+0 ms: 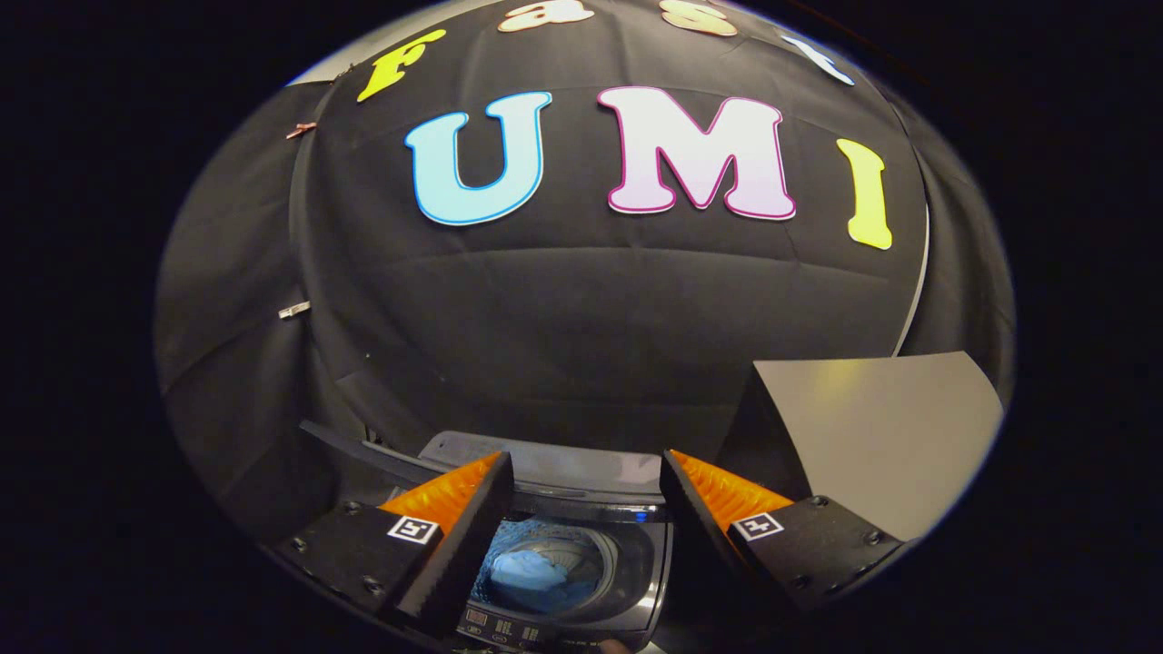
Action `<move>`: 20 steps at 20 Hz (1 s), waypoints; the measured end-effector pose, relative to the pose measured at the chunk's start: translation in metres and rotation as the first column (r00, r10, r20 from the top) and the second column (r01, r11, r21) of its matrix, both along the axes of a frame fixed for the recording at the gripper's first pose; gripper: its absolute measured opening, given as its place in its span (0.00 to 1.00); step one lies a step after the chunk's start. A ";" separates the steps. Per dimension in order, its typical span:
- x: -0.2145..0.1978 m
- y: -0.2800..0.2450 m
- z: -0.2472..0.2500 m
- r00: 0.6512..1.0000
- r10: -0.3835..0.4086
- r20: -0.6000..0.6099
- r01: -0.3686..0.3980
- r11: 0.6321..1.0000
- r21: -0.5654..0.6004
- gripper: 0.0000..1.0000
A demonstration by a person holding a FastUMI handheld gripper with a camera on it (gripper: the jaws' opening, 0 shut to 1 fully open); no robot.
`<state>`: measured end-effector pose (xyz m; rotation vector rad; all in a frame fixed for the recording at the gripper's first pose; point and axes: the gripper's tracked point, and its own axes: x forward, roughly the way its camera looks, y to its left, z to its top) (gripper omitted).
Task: Put the clothes into the washing machine and then close the washing machine lid.
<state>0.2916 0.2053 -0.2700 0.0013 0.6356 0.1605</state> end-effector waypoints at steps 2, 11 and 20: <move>-0.012 0.001 -0.002 1.000 0.020 -0.013 -0.021 1.000 -0.017 0.99; -0.048 0.009 0.014 0.998 0.061 0.025 -0.061 0.998 -0.017 0.99; -0.081 0.007 0.031 0.992 0.114 0.053 -0.112 0.993 -0.027 0.99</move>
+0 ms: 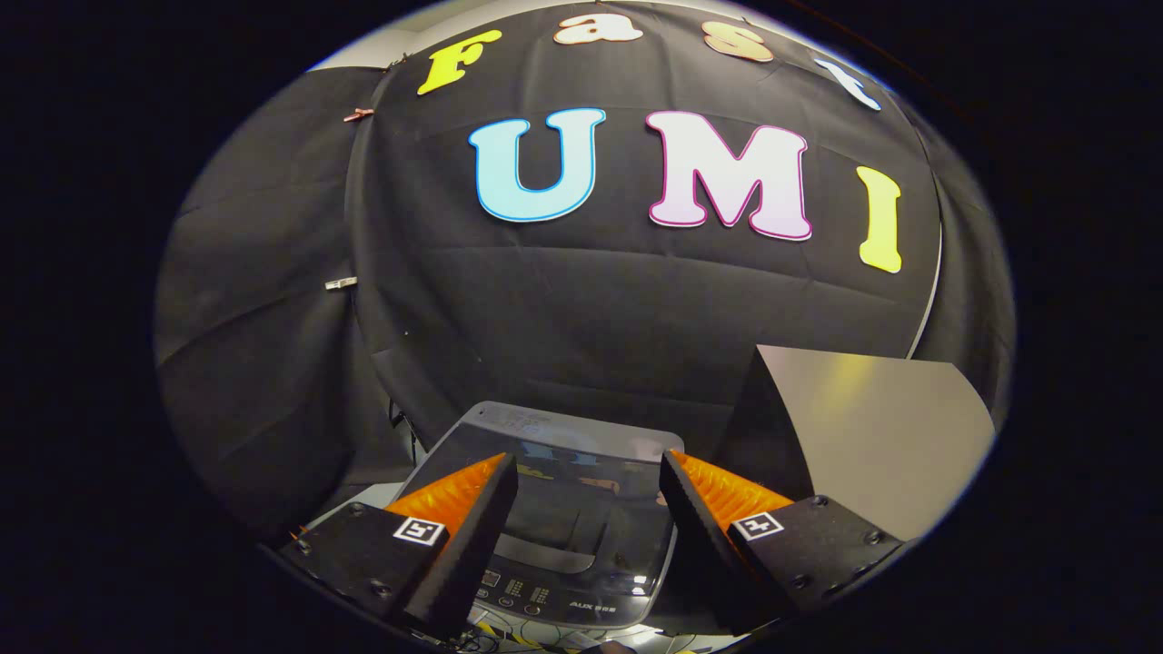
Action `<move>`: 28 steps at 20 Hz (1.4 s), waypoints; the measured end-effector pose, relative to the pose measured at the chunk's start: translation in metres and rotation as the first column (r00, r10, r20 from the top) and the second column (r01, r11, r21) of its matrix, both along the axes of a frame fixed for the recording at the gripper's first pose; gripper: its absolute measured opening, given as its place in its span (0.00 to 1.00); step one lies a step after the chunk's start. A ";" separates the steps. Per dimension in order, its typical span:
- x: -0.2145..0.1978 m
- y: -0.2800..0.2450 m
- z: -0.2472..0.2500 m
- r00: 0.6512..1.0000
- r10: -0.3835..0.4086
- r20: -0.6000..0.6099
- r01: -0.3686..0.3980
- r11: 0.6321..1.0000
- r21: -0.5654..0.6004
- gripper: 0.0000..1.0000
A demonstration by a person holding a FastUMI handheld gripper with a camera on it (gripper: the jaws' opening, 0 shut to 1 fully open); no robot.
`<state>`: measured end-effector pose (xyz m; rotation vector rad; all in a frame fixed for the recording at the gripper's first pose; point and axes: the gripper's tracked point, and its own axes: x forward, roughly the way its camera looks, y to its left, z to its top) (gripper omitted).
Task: Put the clothes into the washing machine and then close the washing machine lid.
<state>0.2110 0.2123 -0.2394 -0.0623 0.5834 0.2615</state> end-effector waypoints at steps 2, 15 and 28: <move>-0.008 -0.002 0.009 1.000 0.017 0.020 -0.017 1.000 0.000 0.99; -0.086 -0.051 0.103 0.963 0.074 0.258 -0.097 0.992 0.076 0.98; -0.177 -0.152 0.163 0.910 -0.015 0.415 -0.043 0.990 0.131 0.97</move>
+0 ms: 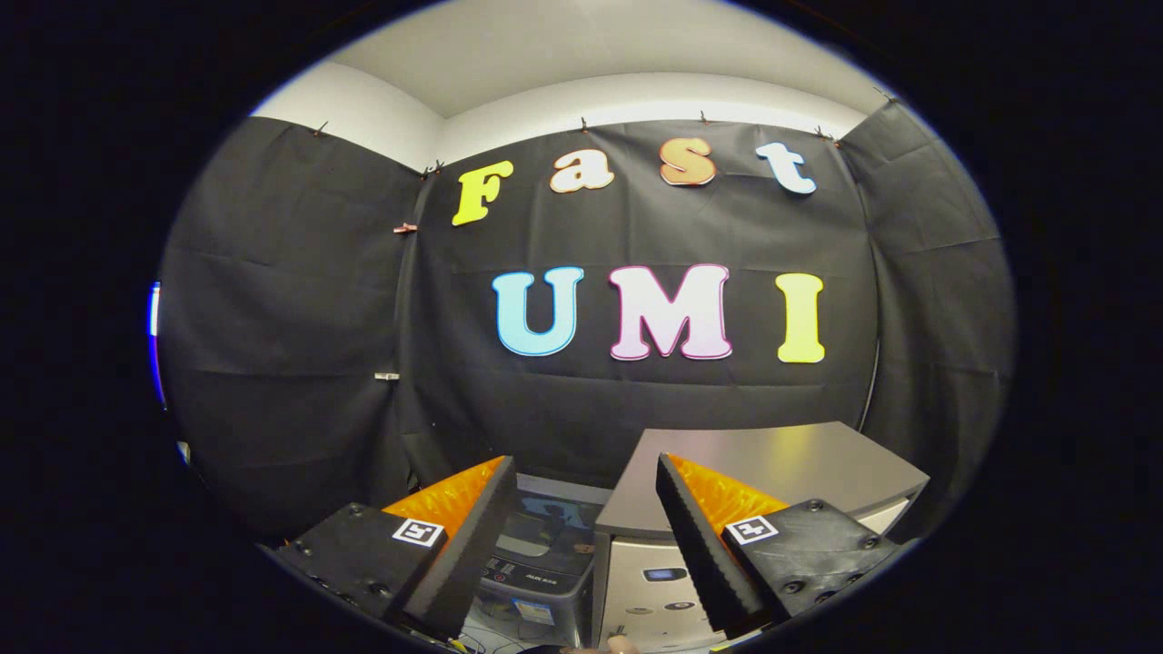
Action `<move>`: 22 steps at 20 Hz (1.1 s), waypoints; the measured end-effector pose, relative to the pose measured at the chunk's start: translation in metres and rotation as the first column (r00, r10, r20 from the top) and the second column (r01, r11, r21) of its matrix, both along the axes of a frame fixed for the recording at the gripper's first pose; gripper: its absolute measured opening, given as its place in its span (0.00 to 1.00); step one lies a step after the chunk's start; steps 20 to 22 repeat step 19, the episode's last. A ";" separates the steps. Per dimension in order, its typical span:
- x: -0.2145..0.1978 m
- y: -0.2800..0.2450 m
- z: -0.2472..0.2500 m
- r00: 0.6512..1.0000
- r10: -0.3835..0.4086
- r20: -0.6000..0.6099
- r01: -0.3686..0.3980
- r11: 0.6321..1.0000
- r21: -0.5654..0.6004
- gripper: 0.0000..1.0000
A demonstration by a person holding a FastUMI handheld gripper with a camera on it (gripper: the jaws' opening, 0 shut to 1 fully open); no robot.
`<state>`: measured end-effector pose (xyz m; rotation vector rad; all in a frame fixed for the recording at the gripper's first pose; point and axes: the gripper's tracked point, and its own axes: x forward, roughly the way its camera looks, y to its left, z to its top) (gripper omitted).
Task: Put the clothes into the washing machine and then close the washing machine lid.
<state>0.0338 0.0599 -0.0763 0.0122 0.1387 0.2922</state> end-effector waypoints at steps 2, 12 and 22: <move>-0.014 -0.011 0.005 0.999 -0.019 0.032 0.019 1.000 -0.007 0.97; -0.063 -0.037 0.020 0.994 -0.068 0.087 0.068 0.998 -0.001 0.97; -0.064 -0.050 0.015 0.994 -0.072 0.084 0.071 0.997 0.007 0.97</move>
